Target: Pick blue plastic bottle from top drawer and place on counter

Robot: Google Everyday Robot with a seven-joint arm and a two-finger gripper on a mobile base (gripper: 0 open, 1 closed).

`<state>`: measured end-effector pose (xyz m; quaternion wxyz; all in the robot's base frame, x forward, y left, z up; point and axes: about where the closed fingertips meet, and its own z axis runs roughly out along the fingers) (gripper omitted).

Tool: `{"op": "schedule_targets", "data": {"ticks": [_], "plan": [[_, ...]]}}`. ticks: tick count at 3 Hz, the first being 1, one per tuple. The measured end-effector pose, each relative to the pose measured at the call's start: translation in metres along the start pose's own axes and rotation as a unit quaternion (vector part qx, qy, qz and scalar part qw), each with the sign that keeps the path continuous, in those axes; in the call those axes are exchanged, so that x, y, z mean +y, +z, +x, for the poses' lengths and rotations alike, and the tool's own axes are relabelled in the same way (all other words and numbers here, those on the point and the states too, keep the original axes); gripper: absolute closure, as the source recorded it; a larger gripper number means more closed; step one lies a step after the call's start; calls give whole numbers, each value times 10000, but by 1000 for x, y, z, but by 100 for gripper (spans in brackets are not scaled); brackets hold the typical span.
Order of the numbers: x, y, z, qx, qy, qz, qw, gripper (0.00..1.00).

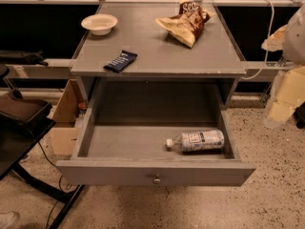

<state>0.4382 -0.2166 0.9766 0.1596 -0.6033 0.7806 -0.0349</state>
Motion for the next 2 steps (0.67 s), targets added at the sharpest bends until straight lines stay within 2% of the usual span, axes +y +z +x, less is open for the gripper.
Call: {"op": "schedule_targets", "data": {"ticks": [1,2], "plan": [[0,0,0,0,0,0,10000,0],[1,3,-27,-251,-299,153,9991,0]]}}
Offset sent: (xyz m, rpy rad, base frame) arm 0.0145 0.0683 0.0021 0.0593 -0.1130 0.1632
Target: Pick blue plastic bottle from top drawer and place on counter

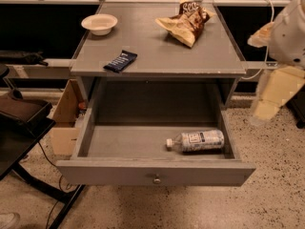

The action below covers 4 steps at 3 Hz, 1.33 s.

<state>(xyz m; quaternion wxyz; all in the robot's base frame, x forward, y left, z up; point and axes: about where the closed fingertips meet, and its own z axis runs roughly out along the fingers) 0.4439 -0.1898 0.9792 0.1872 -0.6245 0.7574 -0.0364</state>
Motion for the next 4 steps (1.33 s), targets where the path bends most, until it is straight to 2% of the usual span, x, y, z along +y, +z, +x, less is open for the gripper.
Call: {"op": "schedule_targets", "data": {"ticks": [1,2,3,4], "plan": [[8,30,-33,-220,-572,110,9981,0],[19,99,-60,-262,-1058,161,9939,0],[12,179,-84,-269,-1404,210,9895,0],[-11,247,-90,-193,-1717,166,9848,0]]}}
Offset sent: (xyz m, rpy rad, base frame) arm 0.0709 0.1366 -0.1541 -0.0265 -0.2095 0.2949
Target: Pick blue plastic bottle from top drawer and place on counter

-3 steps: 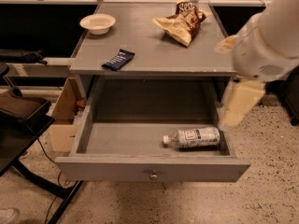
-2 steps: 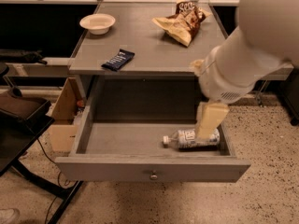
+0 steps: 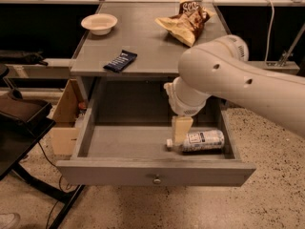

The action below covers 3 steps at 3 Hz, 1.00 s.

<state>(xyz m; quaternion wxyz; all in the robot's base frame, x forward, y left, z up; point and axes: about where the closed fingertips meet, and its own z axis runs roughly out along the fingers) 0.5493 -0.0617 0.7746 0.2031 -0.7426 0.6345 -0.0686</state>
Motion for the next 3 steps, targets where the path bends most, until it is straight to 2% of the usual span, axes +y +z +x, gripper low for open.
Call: {"op": "schedule_targets", "data": {"ticks": [1,2,3], "plan": [[-18,49,10,149,-241,-150,9995,0],[-22,85,35,302,-335,-338,9984,0],[-13,109,60,416,-277,-500,9975,0]]}}
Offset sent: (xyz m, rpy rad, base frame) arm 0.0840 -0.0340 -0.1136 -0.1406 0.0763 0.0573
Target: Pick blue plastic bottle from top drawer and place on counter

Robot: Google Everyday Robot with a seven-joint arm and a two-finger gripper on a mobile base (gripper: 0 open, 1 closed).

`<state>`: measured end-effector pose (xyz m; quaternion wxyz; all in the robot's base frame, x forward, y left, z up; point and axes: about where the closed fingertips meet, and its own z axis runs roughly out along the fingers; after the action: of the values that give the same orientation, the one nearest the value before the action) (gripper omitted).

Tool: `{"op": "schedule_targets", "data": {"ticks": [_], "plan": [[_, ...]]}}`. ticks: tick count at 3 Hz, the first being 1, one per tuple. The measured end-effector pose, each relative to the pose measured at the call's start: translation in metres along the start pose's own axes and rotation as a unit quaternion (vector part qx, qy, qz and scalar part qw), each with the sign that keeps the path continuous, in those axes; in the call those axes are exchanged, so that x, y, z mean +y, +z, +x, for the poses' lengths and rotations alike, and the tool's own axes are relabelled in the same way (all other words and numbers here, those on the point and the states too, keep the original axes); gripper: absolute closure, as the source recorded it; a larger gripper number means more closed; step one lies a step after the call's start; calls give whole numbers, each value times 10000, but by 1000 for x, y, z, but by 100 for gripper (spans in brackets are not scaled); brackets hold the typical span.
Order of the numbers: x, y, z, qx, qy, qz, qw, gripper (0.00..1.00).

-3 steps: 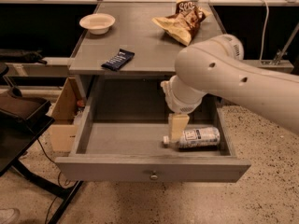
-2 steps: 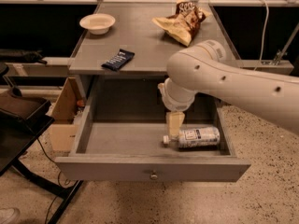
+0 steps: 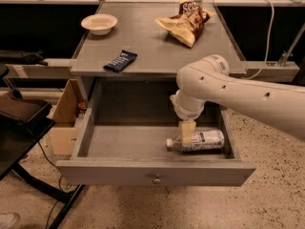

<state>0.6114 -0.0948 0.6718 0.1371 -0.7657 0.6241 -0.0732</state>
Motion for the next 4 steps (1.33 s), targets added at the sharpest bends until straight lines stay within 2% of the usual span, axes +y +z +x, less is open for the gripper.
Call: {"op": "schedule_targets", "data": {"ticks": [2,3,4], "plan": [[28,35,26,74,-4,-110,9999,0],[44,49,48,99,-65,-114,9999,18],[45,50,50,99,-72,-111,9999,49]]}}
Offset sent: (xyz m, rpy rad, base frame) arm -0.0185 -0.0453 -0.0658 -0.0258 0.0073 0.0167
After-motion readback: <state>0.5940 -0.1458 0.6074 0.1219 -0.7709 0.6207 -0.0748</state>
